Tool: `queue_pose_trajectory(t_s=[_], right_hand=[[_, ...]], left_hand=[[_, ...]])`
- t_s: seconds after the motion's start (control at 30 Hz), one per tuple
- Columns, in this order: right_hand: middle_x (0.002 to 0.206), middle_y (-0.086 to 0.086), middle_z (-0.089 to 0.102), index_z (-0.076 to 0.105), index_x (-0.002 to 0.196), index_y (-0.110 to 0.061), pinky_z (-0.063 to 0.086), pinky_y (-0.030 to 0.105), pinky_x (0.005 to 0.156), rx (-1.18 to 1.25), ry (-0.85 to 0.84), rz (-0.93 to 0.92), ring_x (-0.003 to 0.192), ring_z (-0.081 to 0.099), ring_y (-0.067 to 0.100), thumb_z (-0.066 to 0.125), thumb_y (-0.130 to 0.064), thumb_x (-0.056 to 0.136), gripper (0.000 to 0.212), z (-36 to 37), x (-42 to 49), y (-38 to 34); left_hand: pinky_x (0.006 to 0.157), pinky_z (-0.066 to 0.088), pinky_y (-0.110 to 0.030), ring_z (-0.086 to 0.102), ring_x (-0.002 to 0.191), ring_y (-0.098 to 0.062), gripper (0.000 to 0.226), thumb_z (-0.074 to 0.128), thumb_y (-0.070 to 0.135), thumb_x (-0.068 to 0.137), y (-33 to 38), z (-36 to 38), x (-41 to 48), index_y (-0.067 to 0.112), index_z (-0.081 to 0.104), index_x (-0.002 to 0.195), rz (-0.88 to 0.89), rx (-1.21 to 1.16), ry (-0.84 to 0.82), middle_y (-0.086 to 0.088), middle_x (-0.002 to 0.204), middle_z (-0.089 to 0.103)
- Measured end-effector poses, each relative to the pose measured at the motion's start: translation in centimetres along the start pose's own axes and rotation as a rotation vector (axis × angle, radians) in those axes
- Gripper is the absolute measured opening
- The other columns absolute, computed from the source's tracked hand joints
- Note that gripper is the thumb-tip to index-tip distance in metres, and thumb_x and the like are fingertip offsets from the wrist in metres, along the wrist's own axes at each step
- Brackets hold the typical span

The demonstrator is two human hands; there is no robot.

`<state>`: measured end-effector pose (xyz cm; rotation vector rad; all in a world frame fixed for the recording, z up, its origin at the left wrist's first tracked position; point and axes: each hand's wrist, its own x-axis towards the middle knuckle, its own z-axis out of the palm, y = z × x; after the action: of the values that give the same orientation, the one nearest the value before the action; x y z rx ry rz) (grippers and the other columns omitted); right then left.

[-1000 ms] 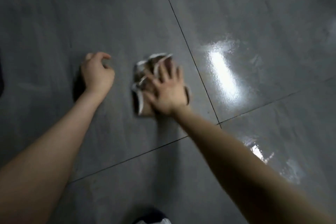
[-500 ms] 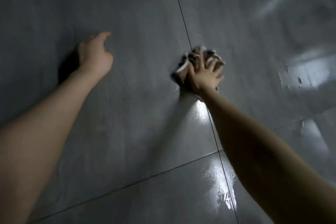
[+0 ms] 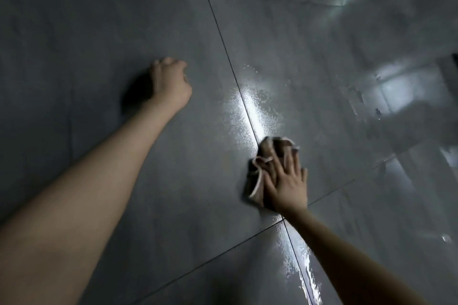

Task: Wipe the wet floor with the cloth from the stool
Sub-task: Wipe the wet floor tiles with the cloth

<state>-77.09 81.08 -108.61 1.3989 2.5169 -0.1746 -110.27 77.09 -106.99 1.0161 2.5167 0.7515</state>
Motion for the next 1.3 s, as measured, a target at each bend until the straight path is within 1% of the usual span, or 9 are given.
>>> queue_pose_trajectory(t_s=[0.1, 0.2, 0.43, 0.5, 0.6, 0.7, 0.93, 1.07, 1.3], right_hand=[[0.161, 0.014, 0.0, 0.004, 0.151, -0.04, 0.004, 0.059, 0.115, 0.125, -0.03, 0.386, 0.146, -0.004, 0.037, 0.016, -0.07, 0.087, 0.072, -0.8, 3.7, -0.8], [0.159, 0.02, -0.001, 0.002, 0.151, -0.038, 0.001, 0.058, 0.114, 0.159, -0.013, 0.385, 0.144, -0.004, 0.045, 0.023, -0.066, 0.091, 0.069, -2.3, 10.0, -4.5], [0.159, 0.004, 0.019, 0.025, 0.147, -0.042, 0.015, 0.058, 0.115, -0.03, 0.079, -0.69, 0.147, 0.011, 0.031, 0.03, -0.06, 0.089, 0.061, -1.5, 9.9, -4.1], [0.159, 0.003, 0.02, 0.025, 0.147, -0.042, 0.018, 0.061, 0.113, 0.033, 0.076, -0.488, 0.148, 0.011, 0.027, 0.025, -0.064, 0.089, 0.062, -1.7, 10.4, 0.0], [0.16, 0.011, 0.013, 0.022, 0.149, -0.04, 0.012, 0.062, 0.113, 0.118, 0.109, 0.126, 0.147, 0.004, 0.033, 0.017, -0.069, 0.081, 0.074, -3.1, 16.0, 0.8], [0.159, 0.018, 0.007, 0.011, 0.149, -0.043, 0.006, 0.062, 0.112, 0.128, 0.1, 0.276, 0.144, 0.0, 0.044, 0.024, -0.068, 0.088, 0.068, -5.2, 22.6, -3.9], [0.16, 0.014, 0.006, 0.009, 0.149, -0.043, 0.006, 0.059, 0.114, -0.051, 0.077, -0.359, 0.145, -0.003, 0.043, 0.028, -0.06, 0.094, 0.061, -6.8, 27.3, -19.9], [0.161, 0.002, 0.009, 0.016, 0.147, -0.047, 0.008, 0.057, 0.115, -0.042, 0.089, -0.619, 0.148, 0.003, 0.028, 0.018, -0.063, 0.087, 0.061, -6.7, 26.2, -14.4], [0.161, 0.009, 0.009, 0.017, 0.15, -0.037, 0.011, 0.059, 0.115, 0.105, 0.086, 0.19, 0.147, -0.001, 0.032, 0.009, -0.063, 0.081, 0.074, -3.6, 16.6, 7.5]], left_hand=[[0.107, 0.031, -0.043, 0.042, 0.123, -0.038, 0.036, 0.043, 0.009, 0.087, 0.1, 2.1, -0.2, 0.001, 0.051, 0.121, 0.033, 0.078, 0.011, -0.023, 0.131, 0.05], [0.117, 0.019, -0.047, 0.033, 0.136, -0.033, 0.042, 0.039, 0.012, 0.088, -1.5, 3.4, -1.7, 0.002, 0.045, 0.128, 0.068, 0.16, 0.109, -0.018, 0.142, 0.043], [0.115, 0.008, -0.059, 0.02, 0.143, -0.029, 0.06, 0.038, 0.032, 0.087, -1.4, 3.3, -2.1, 0.002, 0.031, 0.138, -0.25, 0.262, 0.158, -0.019, 0.151, 0.027], [0.114, 0.008, -0.059, 0.02, 0.143, -0.03, 0.061, 0.038, 0.034, 0.087, -1.4, 3.3, -2.2, 0.001, 0.031, 0.138, -0.281, 0.28, 0.139, -0.02, 0.151, 0.027], [0.112, 0.011, -0.061, 0.024, 0.141, -0.032, 0.061, 0.036, 0.034, 0.086, -1.0, 3.2, -1.8, 0.001, 0.032, 0.137, -0.284, 0.323, 0.105, -0.02, 0.149, 0.031], [0.11, 0.018, -0.064, 0.032, 0.136, -0.034, 0.06, 0.035, 0.034, 0.084, -0.9, 3.3, -1.7, 0.0, 0.038, 0.134, -0.284, 0.38, 0.093, -0.019, 0.144, 0.04], [0.109, 0.018, -0.065, 0.032, 0.135, -0.037, 0.059, 0.038, 0.033, 0.085, -0.9, 3.4, -1.7, -0.002, 0.038, 0.132, -0.278, 0.395, 0.107, -0.021, 0.141, 0.041], [0.108, 0.019, -0.066, 0.033, 0.134, -0.037, 0.058, 0.038, 0.032, 0.083, -0.9, 3.5, -1.7, -0.003, 0.04, 0.13, -0.275, 0.401, 0.116, -0.022, 0.139, 0.043], [0.106, 0.017, -0.069, 0.033, 0.129, -0.043, 0.056, 0.044, 0.027, 0.083, -0.6, 3.6, -1.8, -0.009, 0.04, 0.126, -0.265, 0.421, 0.141, -0.029, 0.134, 0.042]])
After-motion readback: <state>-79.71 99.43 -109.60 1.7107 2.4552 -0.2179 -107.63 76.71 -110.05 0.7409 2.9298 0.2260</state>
